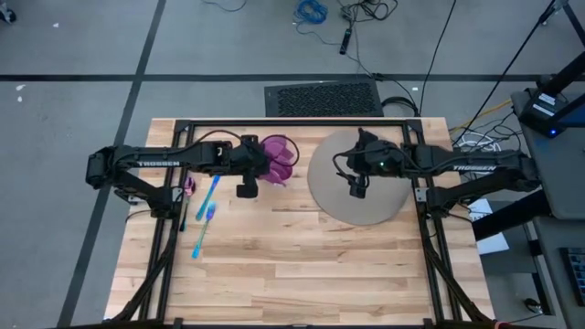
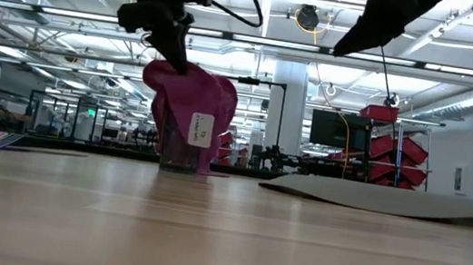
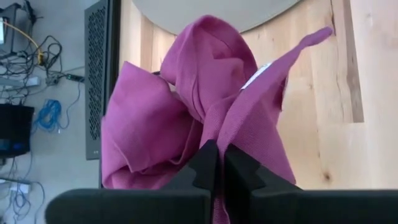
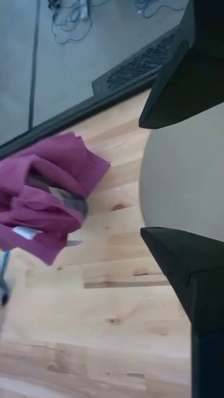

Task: Set table place
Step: Fold the pink table napkin

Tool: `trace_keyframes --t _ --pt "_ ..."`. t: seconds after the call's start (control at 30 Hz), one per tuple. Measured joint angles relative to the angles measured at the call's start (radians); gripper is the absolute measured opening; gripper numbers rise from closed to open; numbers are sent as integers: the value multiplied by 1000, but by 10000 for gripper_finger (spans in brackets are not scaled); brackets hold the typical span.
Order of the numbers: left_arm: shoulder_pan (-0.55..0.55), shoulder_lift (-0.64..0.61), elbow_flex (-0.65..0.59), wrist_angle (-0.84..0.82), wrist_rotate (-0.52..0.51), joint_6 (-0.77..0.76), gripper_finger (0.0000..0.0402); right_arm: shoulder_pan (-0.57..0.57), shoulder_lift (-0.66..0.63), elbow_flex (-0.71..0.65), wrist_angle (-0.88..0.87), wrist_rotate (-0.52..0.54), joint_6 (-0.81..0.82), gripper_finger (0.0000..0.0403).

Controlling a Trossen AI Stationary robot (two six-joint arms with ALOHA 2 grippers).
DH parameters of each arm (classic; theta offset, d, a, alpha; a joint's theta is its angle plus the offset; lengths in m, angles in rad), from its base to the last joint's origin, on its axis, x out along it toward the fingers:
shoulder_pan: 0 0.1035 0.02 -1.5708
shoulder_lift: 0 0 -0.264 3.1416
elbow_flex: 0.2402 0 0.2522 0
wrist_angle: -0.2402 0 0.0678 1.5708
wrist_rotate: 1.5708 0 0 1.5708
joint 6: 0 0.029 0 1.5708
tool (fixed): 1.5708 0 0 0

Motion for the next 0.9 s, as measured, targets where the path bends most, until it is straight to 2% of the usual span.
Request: trace_keyframes --t 0.5,0.73,0.9 --pt "0 0 0 17 -4 0 0 0 0 -221 83 -8 42 260" --pt "0 0 0 12 2 -11 0 20 0 -293 -13 -88 116 260" --pt "-4 0 0 13 3 -20 10 87 0 -323 -88 -130 148 260"
